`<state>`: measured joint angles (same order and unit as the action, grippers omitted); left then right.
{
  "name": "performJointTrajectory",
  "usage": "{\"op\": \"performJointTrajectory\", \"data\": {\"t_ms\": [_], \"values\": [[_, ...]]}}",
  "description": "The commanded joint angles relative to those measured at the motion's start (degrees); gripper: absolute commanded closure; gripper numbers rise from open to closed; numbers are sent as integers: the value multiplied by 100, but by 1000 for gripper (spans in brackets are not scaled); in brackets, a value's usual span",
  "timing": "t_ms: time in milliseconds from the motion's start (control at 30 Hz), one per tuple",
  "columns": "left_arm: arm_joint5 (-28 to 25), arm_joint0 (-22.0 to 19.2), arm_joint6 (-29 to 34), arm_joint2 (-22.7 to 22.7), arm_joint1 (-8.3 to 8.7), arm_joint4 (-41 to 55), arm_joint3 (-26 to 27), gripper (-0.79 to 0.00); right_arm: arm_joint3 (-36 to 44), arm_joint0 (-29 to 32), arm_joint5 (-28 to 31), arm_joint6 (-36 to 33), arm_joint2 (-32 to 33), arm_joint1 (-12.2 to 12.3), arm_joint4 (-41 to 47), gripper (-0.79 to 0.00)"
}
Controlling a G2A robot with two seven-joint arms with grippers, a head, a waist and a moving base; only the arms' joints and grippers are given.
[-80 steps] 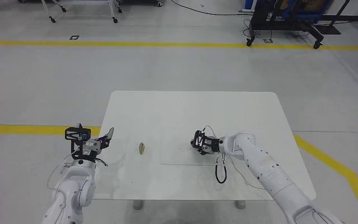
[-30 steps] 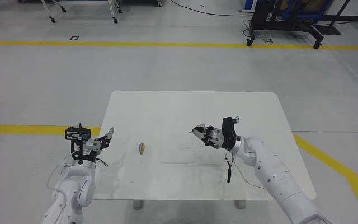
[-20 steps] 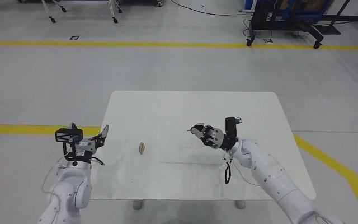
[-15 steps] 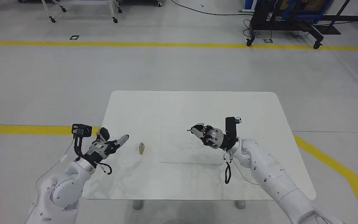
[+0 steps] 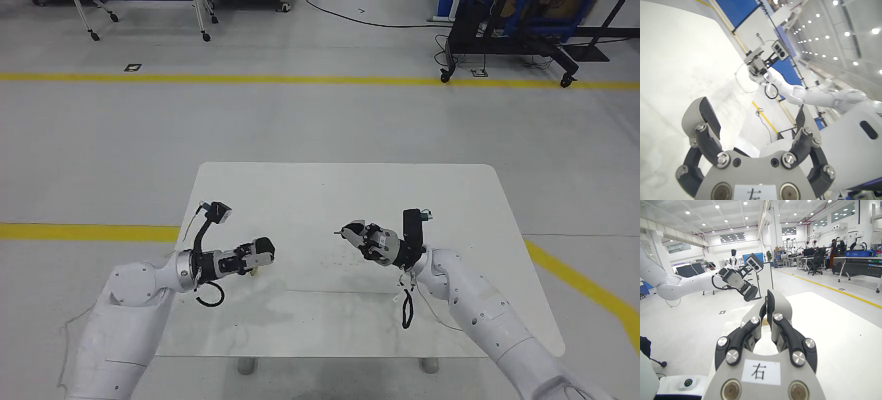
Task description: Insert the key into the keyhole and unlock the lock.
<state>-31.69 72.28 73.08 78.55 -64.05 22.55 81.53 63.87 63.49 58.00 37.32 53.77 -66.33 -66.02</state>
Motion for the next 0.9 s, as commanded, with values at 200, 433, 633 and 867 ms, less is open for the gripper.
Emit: {"op": "performJointTrajectory", "data": {"t_ms": [200, 433, 633, 867], "values": [[-686, -650, -732, -1071, 10, 251, -642, -677, 257, -47, 0, 37, -381, -24, 475, 0], [-1418, -896, -1465, -1834, 162, -190, -771, -372, -38, -513, 0, 225, -1220, 56, 1045, 0], [-1601, -1148, -1648, -2285, 329, 95, -908, -339, -190, -907, 0, 388, -1994, 156, 1481, 0], [-1897, -1364, -1944, -2770, 492, 153, -1012, -286, -355, -1339, 0, 654, -2799, 281, 1760, 0]]}}
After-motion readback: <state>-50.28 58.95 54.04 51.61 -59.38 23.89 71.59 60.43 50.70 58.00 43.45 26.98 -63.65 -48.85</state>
